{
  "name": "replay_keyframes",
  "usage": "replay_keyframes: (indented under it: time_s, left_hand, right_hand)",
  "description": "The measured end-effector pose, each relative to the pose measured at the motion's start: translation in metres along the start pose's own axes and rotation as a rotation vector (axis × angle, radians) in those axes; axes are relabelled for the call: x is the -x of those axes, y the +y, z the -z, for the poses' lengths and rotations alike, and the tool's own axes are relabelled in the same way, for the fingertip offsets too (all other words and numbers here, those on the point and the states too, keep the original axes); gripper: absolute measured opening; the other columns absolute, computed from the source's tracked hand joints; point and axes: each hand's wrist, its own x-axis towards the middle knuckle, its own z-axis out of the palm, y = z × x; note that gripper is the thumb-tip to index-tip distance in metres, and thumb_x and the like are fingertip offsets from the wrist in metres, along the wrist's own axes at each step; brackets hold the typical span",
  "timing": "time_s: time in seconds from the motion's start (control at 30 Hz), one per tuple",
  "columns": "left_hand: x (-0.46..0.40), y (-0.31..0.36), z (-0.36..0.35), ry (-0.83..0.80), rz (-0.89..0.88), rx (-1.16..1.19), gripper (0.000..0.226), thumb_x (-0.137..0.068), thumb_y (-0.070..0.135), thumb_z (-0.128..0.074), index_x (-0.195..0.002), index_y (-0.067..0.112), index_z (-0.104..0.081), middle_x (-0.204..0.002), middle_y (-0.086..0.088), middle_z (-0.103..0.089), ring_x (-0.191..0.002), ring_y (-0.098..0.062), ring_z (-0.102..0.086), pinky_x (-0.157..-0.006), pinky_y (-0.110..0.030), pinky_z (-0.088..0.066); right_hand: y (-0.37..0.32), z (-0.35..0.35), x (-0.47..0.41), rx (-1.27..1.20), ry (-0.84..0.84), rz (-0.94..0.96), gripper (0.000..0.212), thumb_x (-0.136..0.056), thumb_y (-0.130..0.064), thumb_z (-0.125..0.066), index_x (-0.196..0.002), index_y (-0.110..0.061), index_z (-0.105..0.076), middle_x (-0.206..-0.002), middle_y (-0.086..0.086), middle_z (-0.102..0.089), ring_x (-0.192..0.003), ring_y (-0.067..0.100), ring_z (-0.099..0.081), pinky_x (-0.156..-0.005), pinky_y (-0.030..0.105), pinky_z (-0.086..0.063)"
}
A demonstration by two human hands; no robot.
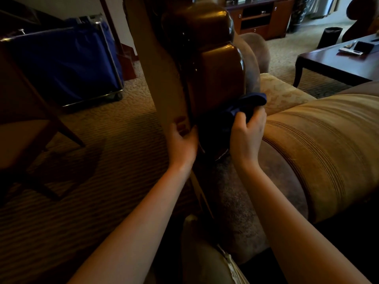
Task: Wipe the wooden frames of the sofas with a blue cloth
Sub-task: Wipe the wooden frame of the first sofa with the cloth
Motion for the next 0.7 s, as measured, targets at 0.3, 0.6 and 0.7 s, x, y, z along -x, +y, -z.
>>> replay_keyframes:
  time_s: [0.3, 0.6, 0.7]
  left_hand:
    - [0.013, -0.006, -0.009, -0.033, 0.175, 0.051, 0.039, -0.095, 0.029, -0.054, -0.133, 0.023, -0.048, -0.129, 0.001, -0.053, -0.120, -0.017, -0.050, -0.104, -0.038, -0.042]
    - [0.021, -0.008, -0.012, -0.032, 0.223, 0.113, 0.035, -0.097, 0.025, -0.048, -0.131, 0.019, -0.051, -0.130, 0.000, -0.053, -0.118, -0.015, -0.050, -0.101, -0.033, -0.040]
    - [0.021, -0.014, -0.012, -0.006, 0.248, 0.105, 0.040, -0.096, 0.022, -0.048, -0.135, 0.013, -0.048, -0.133, -0.006, -0.052, -0.121, -0.019, -0.050, -0.101, -0.033, -0.041]
  right_hand:
    - [0.035, -0.003, -0.009, -0.041, -0.001, -0.096, 0.025, -0.087, -0.031, -0.029, -0.097, -0.012, -0.041, -0.087, -0.004, -0.046, -0.082, 0.011, -0.045, -0.076, 0.028, -0.036]
    - [0.081, 0.017, 0.019, -0.064, -0.086, -0.449, 0.024, -0.101, -0.013, -0.036, -0.111, 0.002, -0.051, -0.093, 0.014, -0.053, -0.080, 0.021, -0.051, -0.058, 0.014, -0.036]
    - [0.076, 0.009, 0.050, -0.167, -0.073, -0.538, 0.028, -0.097, -0.014, -0.044, -0.124, -0.008, -0.043, -0.090, -0.004, -0.049, -0.073, 0.003, -0.047, -0.061, 0.008, -0.041]
